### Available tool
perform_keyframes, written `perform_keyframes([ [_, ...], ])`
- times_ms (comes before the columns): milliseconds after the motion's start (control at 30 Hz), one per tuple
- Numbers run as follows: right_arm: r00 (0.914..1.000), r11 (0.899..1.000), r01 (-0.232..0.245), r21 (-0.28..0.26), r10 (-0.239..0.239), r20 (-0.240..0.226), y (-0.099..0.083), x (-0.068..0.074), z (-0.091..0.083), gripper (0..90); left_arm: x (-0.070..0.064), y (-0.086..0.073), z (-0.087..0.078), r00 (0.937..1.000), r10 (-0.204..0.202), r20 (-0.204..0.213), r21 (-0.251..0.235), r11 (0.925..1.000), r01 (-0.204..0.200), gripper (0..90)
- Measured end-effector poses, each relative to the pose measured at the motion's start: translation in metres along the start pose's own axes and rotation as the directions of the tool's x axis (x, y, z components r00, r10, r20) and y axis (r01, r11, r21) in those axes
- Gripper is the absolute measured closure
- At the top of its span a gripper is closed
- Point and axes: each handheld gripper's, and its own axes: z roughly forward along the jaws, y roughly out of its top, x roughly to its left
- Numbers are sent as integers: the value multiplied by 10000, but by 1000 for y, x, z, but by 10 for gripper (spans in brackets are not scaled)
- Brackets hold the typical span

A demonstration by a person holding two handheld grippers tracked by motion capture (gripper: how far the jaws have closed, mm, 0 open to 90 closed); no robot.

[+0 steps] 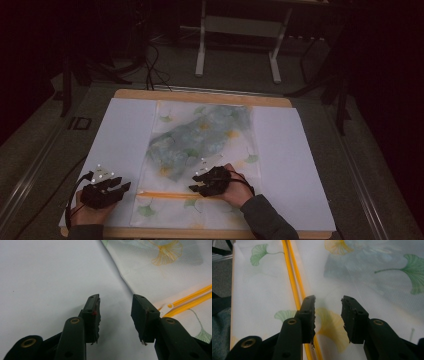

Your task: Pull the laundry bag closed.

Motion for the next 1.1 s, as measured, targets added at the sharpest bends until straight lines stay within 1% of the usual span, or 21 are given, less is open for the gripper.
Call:
perform_keyframes([
  [433,9989,9994,343,-89,-345,-320,20,6,16,631,1,0,0,10000,-10,11,1,10000,10,586],
  [600,9967,9985,551,-59,-554,-600,29,11,26,632,3,-1,-2,10000,-35,5,-1,10000,35,586],
  [667,9966,9986,534,-1,-533,-624,30,12,28,634,3,-1,-2,10000,-83,1,-31,10000,83,586],
  [700,9958,9980,635,33,-631,-659,33,13,31,638,4,-1,-2,10000,-98,1,-42,9999,98,586],
  [1100,9921,9965,838,20,-833,-939,45,20,49,657,5,-2,-3,9999,-104,52,-61,9999,104,586],
])
